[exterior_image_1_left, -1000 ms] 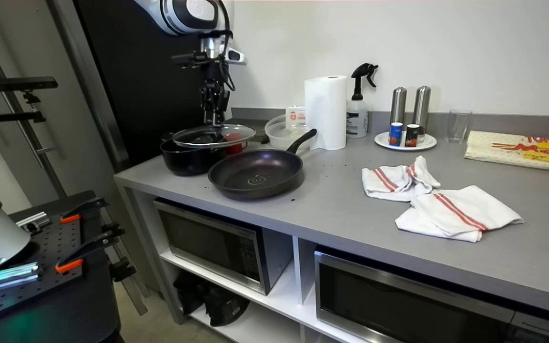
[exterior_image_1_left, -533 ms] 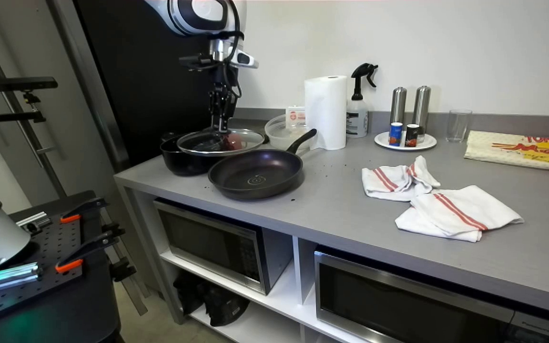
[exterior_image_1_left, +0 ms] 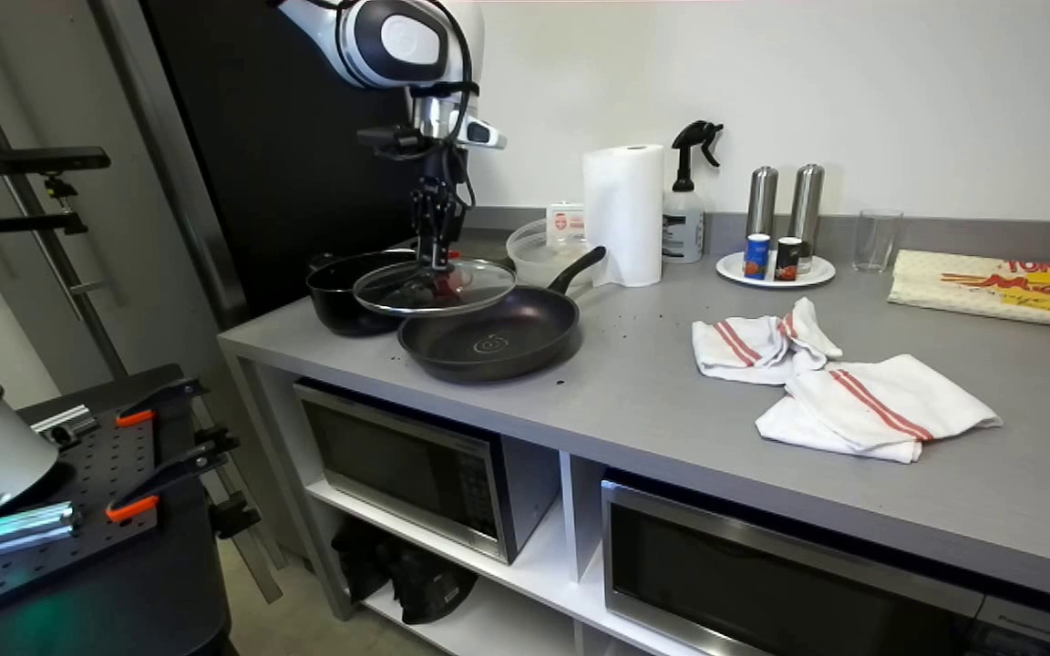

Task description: Put the glass lid on the pan on the right.

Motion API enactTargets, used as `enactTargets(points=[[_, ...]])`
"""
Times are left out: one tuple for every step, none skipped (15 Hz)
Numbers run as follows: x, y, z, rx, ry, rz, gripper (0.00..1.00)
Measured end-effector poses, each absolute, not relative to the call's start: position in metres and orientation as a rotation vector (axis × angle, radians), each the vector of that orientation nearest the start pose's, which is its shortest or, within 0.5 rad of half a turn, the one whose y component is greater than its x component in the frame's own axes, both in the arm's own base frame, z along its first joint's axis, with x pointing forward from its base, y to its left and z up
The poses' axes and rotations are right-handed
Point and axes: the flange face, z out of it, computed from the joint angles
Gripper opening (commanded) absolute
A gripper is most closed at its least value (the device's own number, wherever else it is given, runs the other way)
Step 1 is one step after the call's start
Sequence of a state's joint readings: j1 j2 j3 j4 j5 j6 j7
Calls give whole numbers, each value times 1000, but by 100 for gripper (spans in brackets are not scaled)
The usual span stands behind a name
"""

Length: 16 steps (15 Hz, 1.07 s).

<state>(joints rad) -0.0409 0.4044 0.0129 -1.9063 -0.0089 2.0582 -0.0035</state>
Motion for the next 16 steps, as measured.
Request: enactTargets(points=[[600,-17,263,-3114,29,400,26],[603,-17,258,-3113,27,405,26],[607,-18,254,-3112,26,408,26],[611,-18,250,-3111,23,409,26],[615,-18,246,-3110,18,410,26],[619,-19,242,-3110,12,410,26],[624,-20,239,-3110,6,407,26],[629,-21,237,-3110,2,404,26],[634,-23,235,-3111,-3,400,26],[638,-24,234,-3111,-7,397,26],[643,-26,232,-3112,-11,397,26],[648,-27,231,-3112,-13,398,26],[652,-28,230,-3111,-15,400,26],[657,-28,228,-3111,-20,402,26],[661,-29,225,-3110,-27,404,26],[665,-29,222,-3108,-38,409,26]])
